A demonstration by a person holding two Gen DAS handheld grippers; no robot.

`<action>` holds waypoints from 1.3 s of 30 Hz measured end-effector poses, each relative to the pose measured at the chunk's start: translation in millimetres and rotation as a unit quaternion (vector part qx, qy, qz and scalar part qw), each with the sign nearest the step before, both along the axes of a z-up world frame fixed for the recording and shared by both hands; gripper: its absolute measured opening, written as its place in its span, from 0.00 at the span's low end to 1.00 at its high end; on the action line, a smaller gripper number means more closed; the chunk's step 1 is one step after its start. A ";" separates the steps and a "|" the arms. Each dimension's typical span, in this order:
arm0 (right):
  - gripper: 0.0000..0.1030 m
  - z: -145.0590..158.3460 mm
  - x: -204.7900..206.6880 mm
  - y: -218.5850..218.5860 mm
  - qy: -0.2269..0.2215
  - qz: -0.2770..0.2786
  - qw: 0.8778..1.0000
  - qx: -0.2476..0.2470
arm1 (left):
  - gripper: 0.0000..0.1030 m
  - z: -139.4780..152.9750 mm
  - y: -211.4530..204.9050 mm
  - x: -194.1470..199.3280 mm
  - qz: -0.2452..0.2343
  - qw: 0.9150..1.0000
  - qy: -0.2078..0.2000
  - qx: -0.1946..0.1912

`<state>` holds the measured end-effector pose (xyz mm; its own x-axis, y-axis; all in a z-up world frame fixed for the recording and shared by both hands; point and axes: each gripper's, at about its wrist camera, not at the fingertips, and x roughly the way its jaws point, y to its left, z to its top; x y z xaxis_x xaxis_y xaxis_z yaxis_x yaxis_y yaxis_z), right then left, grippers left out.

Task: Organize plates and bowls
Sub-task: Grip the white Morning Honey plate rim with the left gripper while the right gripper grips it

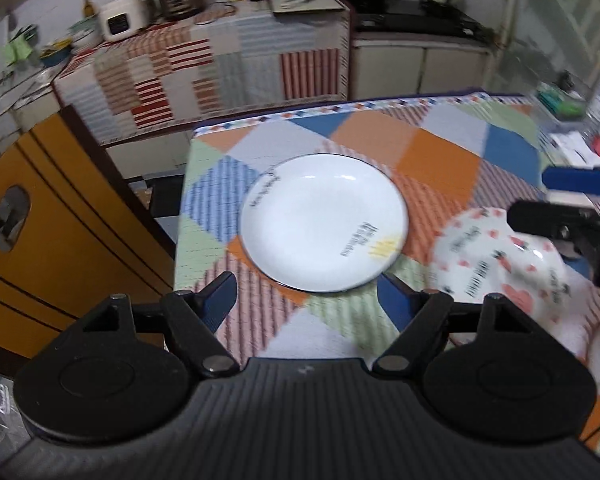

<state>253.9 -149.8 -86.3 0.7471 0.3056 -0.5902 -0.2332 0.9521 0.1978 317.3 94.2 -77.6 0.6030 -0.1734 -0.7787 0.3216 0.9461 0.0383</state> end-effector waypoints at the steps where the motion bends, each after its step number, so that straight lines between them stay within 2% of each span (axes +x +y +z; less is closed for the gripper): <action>1: 0.73 -5.2 5.4 3.7 0.004 0.003 1.000 -0.001 | 0.74 -5.1 6.9 5.0 0.009 1.000 0.000 -0.009; 5: 0.73 -25.3 27.4 16.7 0.016 0.014 1.000 -0.005 | 0.74 -24.4 26.1 23.7 0.026 0.998 0.010 -0.048; 12: 0.73 -67.3 77.1 22.0 0.051 0.033 0.998 -0.026 | 0.74 -75.3 32.0 55.1 0.048 0.995 0.045 -0.071; 15: 0.73 -89.0 98.5 17.2 0.077 0.026 0.997 -0.013 | 0.74 -97.4 28.8 67.3 0.060 0.994 0.067 -0.069; 19: 0.73 -116.3 122.1 10.9 0.113 0.014 0.993 0.009 | 0.74 -118.6 31.7 79.0 0.089 0.990 0.073 -0.080; 22: 0.65 -130.3 131.3 8.8 0.127 -0.001 0.992 0.020 | 0.70 -131.1 37.8 87.9 0.110 0.987 0.079 -0.087; 25: 0.53 -138.3 134.5 12.2 0.124 -0.001 0.992 0.021 | 0.60 -139.2 41.6 94.6 0.115 0.985 0.081 -0.095; 27: 0.35 -142.4 135.5 14.4 0.126 0.003 0.992 0.024 | 0.53 -141.6 44.6 97.3 0.113 0.984 0.086 -0.111; 29: 0.28 -147.2 137.5 16.7 0.131 0.005 0.991 0.020 | 0.39 -141.7 45.2 99.0 0.104 0.983 0.089 -0.125; 32: 0.28 -147.7 139.2 14.9 0.132 0.009 0.991 0.025 | 0.31 -141.7 40.0 99.5 0.089 0.986 0.078 -0.119; 35: 0.28 -148.8 139.1 13.8 0.127 0.016 0.991 0.025 | 0.25 -146.4 36.9 100.6 0.085 0.983 0.084 -0.139; 37: 0.28 -149.6 138.5 14.3 0.121 0.019 0.992 0.021 | 0.24 -148.9 34.8 100.5 0.092 0.980 0.087 -0.152; 39: 0.27 -149.3 138.8 14.0 0.121 0.018 0.992 0.022 | 0.24 -147.0 29.6 100.5 0.085 0.983 0.084 -0.136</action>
<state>392.7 -135.8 -235.6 0.5729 0.3581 -0.7373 -0.2071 0.9336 0.2925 417.8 123.8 -224.5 0.5082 -0.2964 -0.8086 0.1372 0.9548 -0.2638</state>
